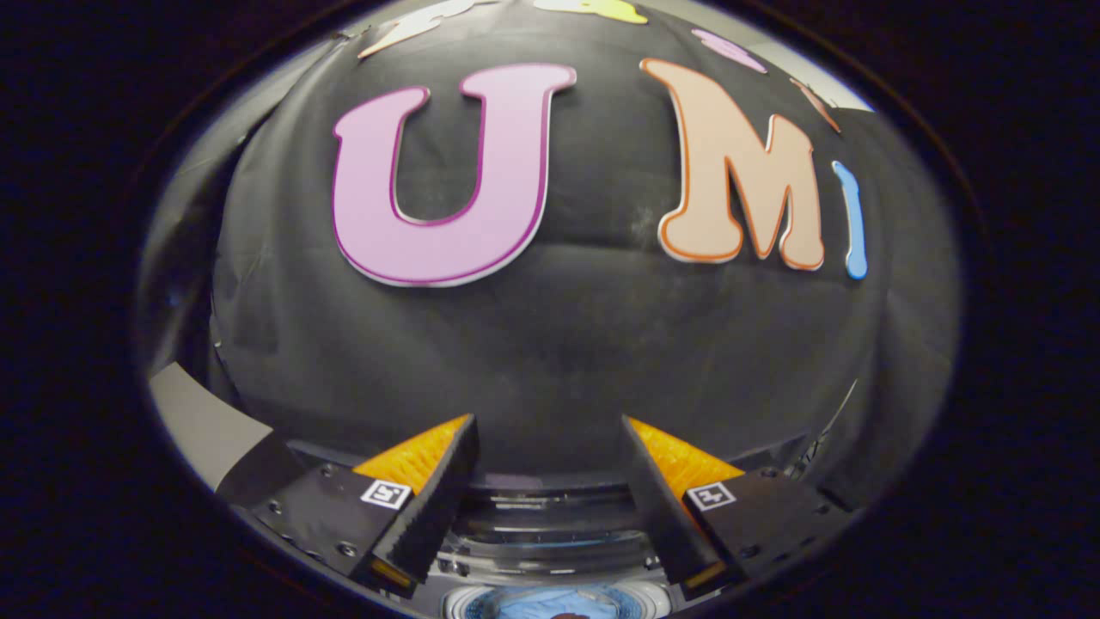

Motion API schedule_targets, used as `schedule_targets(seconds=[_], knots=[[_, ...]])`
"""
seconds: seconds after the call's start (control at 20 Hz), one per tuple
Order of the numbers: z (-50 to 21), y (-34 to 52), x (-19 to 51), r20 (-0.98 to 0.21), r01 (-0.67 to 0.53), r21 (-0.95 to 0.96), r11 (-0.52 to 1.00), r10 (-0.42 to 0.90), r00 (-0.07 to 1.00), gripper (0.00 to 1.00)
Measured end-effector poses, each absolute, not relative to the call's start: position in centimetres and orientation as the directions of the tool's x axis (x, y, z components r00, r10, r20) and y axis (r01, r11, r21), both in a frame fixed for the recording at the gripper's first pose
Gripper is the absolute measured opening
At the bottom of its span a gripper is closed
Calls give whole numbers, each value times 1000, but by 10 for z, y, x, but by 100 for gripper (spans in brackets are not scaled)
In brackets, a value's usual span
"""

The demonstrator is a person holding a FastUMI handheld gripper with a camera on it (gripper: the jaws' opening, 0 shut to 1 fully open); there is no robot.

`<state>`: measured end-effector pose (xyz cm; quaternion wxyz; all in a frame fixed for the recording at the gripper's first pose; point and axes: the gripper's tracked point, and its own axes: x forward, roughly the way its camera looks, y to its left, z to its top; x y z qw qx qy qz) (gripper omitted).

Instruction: Put the clothes into the washing machine and then close the washing machine lid.

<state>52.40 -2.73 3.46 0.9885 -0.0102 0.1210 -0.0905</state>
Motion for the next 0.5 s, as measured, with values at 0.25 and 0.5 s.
schedule_targets(seconds=[0.25,0.5], knots=[[40,-28,503,-179,165,-21,986,-166,970,100],[40,-24,480,-167,169,-34,985,-172,971,100]])
